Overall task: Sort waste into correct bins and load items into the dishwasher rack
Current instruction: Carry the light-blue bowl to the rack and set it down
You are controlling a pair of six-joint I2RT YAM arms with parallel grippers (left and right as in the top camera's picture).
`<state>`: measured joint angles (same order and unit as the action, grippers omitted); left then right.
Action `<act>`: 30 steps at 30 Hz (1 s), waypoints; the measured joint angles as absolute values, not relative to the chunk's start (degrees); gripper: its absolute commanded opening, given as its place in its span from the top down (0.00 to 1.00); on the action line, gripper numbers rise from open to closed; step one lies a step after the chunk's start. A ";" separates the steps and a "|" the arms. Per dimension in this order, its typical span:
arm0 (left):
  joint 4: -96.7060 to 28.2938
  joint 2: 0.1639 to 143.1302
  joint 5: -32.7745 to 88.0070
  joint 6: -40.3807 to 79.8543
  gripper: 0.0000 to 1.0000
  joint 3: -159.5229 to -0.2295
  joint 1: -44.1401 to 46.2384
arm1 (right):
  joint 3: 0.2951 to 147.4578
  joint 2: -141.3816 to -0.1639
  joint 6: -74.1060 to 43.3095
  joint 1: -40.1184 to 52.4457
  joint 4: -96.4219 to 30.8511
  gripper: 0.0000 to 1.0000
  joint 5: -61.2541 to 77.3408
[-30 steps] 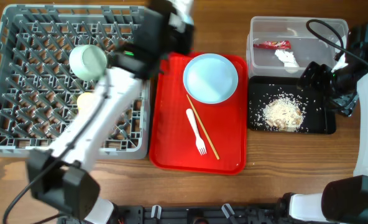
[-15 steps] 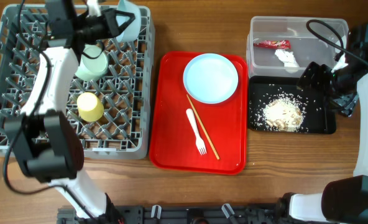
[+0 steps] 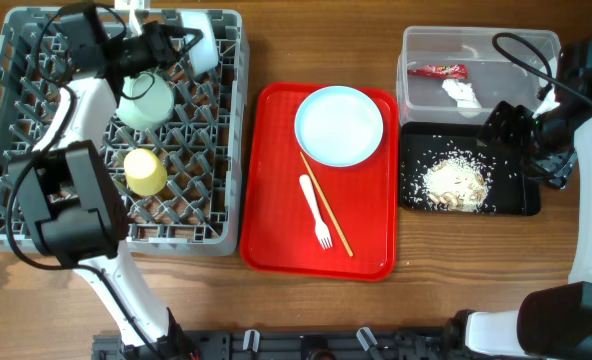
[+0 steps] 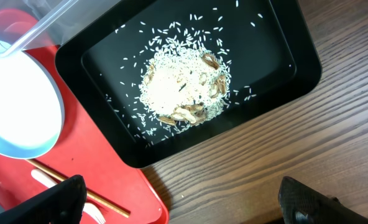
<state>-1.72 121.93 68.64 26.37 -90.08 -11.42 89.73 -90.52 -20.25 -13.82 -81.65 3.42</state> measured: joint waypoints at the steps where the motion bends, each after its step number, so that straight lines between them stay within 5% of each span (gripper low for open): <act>1: -1.74 121.99 68.66 26.48 0.96 -90.08 -11.70 | 89.73 -90.52 -20.25 -13.82 -81.67 0.00 3.42; 12: -6.55 122.85 68.84 26.94 0.94 -90.08 -15.25 | 89.73 -90.52 -20.25 -13.82 -81.67 0.00 3.42; 19: -7.51 123.42 68.93 27.38 0.74 -90.06 -16.49 | 89.73 -90.52 -20.25 -13.82 -81.69 0.00 3.42; 27: -7.73 123.87 68.93 27.86 0.36 -90.06 -17.91 | 89.73 -90.52 -20.25 -13.82 -81.87 0.00 3.42; 30: -7.73 123.87 68.95 27.90 0.28 -90.06 -18.02 | 89.73 -90.52 -20.25 -13.82 -81.87 0.00 3.42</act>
